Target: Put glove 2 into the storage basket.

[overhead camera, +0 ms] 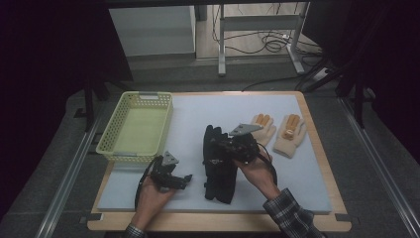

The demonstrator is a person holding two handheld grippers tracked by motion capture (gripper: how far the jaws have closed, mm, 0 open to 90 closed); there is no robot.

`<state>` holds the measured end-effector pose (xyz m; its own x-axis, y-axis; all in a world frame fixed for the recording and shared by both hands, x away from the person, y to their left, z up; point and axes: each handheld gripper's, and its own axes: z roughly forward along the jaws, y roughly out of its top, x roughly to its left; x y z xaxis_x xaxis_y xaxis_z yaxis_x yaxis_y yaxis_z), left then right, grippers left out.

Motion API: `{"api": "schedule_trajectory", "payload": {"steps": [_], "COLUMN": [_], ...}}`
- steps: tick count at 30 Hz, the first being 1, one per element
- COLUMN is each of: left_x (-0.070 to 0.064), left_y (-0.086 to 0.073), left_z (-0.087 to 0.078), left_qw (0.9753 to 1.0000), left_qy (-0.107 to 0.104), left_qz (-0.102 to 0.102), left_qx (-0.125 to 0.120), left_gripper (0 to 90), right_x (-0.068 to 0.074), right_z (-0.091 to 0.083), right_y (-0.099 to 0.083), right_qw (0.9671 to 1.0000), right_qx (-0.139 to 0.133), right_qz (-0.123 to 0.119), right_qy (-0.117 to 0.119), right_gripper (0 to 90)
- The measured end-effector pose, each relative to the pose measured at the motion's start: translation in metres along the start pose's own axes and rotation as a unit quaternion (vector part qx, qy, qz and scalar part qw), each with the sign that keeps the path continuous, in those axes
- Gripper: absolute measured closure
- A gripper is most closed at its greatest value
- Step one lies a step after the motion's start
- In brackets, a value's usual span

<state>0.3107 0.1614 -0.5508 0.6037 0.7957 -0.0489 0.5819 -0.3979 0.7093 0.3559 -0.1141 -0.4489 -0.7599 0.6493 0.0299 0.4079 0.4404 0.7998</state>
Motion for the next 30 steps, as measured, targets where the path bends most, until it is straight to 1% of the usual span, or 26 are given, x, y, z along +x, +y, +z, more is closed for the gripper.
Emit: {"api": "schedule_trajectory", "payload": {"steps": [3,6,8,10,13,16,18,19,20,21,22,23,24,26,28,30], "left_x": [0.0,0.0,0.0,0.0,0.0,0.0,0.0,0.0,0.0,0.0,0.0,0.0,0.0,0.0,0.0,0.0], "left_y": [0.0,0.0,0.0,0.0,0.0,0.0,0.0,0.0,0.0,0.0,0.0,0.0,0.0,0.0,0.0,0.0], "left_z": [0.0,0.0,0.0,0.0,0.0,0.0,0.0,0.0,0.0,0.0,0.0,0.0,0.0,0.0,0.0,0.0], "left_qw": [1.0,1.0,1.0,1.0,1.0,1.0,1.0,1.0,1.0,1.0,1.0,1.0,1.0,1.0,1.0,1.0], "left_qy": [0.0,-0.001,0.0,0.0,0.0,0.0,0.0,0.0,0.0,0.0,0.0,0.0,0.0,0.0,0.0,0.0], "left_qz": [-0.001,-0.001,0.001,0.001,-0.001,0.0,0.001,0.001,0.0,0.0,0.0,0.0,0.0,0.0,0.0,0.0], "left_qx": [-0.001,0.0,0.001,0.001,-0.001,0.001,0.001,0.001,0.001,0.001,0.001,0.001,0.001,0.001,0.001,0.001], "left_gripper": [8.3,8.3,8.3,8.3,8.3,8.3,8.3,8.3,8.3,8.3,8.3,8.3,8.3,8.3,8.3,8.3], "right_x": [0.007,0.016,0.021,0.027,0.032,0.032,0.031,0.031,0.031,0.031,0.031,0.03,0.03,0.026,0.022,0.015], "right_z": [-0.011,-0.018,-0.021,-0.023,-0.019,-0.01,-0.003,0.004,0.004,0.007,0.009,0.009,0.009,0.005,-0.002,-0.01], "right_y": [-0.012,-0.026,-0.033,-0.04,-0.048,-0.054,-0.06,-0.066,-0.066,-0.069,-0.072,-0.072,-0.073,-0.071,-0.07,-0.071], "right_qw": [1.0,0.9999,0.9998,0.9997,0.9992,0.9984,0.9983,0.9984,0.9984,0.9985,0.9988,0.9989,0.9988,0.9993,0.9993,0.9995], "right_qx": [0.003,0.005,0.002,-0.001,-0.009,-0.015,-0.007,0.003,0.003,0.006,0.013,0.018,0.019,0.017,0.018,0.012], "right_qz": [0.004,0.004,0.012,0.015,0.021,0.035,0.039,0.038,0.038,0.039,0.033,0.026,0.021,0.016,0.006,0.006], "right_qy": [-0.006,-0.013,-0.014,-0.021,-0.034,-0.042,-0.044,-0.042,-0.042,-0.038,-0.034,-0.036,-0.039,-0.03,-0.032,-0.03], "right_gripper": [82.2,81.9,81.9,81.8,81.8,81.7,81.5,79.9,79.9,77.4,71.4,68.2,64.9,55.7,51.4,50.0]}}
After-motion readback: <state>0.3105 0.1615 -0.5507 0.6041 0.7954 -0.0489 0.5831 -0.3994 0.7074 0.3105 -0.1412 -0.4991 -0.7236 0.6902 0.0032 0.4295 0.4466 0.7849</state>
